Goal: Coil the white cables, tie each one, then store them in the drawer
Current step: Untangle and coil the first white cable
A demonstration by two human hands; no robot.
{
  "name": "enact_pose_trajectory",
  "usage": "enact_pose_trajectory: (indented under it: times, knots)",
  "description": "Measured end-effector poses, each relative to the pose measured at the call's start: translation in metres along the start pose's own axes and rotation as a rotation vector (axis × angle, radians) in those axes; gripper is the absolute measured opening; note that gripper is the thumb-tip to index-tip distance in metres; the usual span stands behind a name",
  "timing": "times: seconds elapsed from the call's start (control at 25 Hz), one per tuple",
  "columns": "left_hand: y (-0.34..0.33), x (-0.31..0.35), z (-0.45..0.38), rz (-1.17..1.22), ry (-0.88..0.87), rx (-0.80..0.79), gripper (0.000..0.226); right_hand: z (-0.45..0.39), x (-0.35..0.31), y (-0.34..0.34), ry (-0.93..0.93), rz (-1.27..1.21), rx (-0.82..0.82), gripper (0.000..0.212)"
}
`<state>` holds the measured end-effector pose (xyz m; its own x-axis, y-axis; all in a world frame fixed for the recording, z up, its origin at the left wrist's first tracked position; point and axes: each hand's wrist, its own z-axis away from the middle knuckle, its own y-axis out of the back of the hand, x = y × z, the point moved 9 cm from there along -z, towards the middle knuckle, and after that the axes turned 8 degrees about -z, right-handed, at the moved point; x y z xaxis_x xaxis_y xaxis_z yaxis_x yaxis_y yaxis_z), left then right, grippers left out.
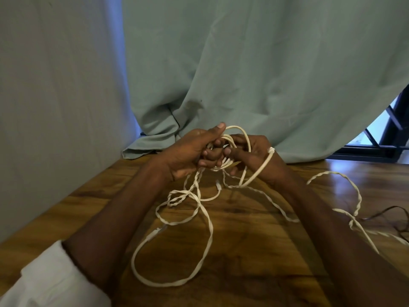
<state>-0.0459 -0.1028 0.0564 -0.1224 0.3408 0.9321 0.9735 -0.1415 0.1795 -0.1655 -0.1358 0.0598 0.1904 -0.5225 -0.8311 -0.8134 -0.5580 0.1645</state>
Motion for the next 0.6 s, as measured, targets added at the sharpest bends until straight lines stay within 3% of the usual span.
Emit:
enact_pose_trajectory:
  times: [0.08, 0.2, 0.36, 0.4, 0.52, 0.6]
  knots:
    - [0.007, -0.001, 0.0, 0.036, 0.021, 0.089, 0.049, 0.0, 0.005, -0.002, -0.05, -0.068, 0.004, 0.018]
    - [0.027, -0.01, 0.0, 0.158, 0.079, 0.264, 0.049, -0.001, 0.02, 0.003, -0.128, -0.152, 0.09, 0.034]
    - [0.052, -0.023, 0.003, 0.201, 0.136, 0.434, 0.044, -0.001, 0.015, 0.012, -0.011, -0.386, 0.138, 0.057]
    - [0.057, -0.025, 0.004, 0.186, 0.144, 0.46, 0.043, -0.001, 0.007, 0.01, 0.039, -0.37, 0.108, 0.056]
    - [0.065, -0.029, 0.004, 0.219, 0.161, 0.484, 0.043, 0.002, -0.006, -0.003, 0.129, -0.057, 0.06, 0.022]
    - [0.066, -0.033, 0.004, 0.317, 0.179, 0.488, 0.045, 0.004, -0.006, -0.01, 0.133, 0.068, 0.049, 0.015]
